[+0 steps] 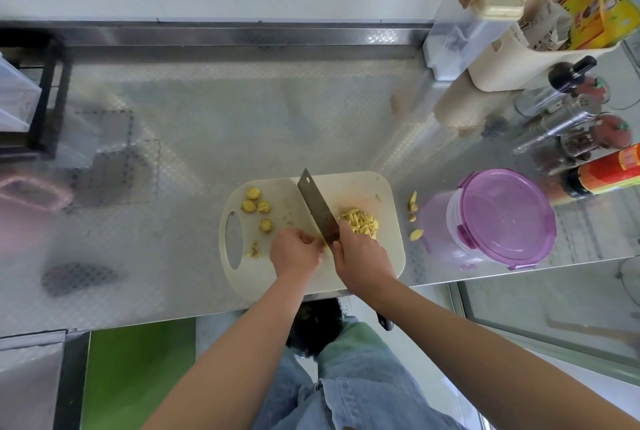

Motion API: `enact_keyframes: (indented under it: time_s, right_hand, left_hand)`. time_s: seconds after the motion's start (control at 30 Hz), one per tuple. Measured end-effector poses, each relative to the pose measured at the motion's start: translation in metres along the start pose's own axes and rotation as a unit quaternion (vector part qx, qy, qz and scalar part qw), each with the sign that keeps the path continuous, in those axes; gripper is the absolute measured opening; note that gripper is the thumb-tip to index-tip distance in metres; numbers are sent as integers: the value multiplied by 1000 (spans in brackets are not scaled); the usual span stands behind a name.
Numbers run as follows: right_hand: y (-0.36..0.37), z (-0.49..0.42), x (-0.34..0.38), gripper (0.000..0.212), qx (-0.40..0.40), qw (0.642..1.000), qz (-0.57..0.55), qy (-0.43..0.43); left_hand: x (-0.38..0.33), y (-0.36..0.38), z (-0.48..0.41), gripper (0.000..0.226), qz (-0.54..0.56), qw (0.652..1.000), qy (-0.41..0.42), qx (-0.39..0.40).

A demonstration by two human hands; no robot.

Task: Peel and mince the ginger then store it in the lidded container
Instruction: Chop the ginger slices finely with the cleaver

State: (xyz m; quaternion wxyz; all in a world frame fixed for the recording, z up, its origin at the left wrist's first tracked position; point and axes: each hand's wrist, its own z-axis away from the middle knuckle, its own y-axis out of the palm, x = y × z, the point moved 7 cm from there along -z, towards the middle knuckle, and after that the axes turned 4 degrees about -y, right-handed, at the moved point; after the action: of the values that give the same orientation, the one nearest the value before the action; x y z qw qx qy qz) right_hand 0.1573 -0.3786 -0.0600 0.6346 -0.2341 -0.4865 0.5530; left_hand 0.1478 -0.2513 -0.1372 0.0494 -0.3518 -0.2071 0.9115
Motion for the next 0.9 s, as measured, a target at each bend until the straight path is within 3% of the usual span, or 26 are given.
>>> enact_keyframes:
  time_s: [0.5, 0.73, 0.9]
  right_hand:
    - [-4, -3, -2, 16, -29, 999, -41, -7]
    - [-9, 3, -1, 24, -24, 999, -16, -18]
    - [-6, 7, -1, 31, -8, 1000, -12, -16]
  left_hand:
    - [1, 0, 2, 25, -8, 1000, 8, -4]
    - [5, 1, -3, 18, 7, 1000, -3, 2]
    - [3, 1, 0, 26, 2, 1000, 6, 0]
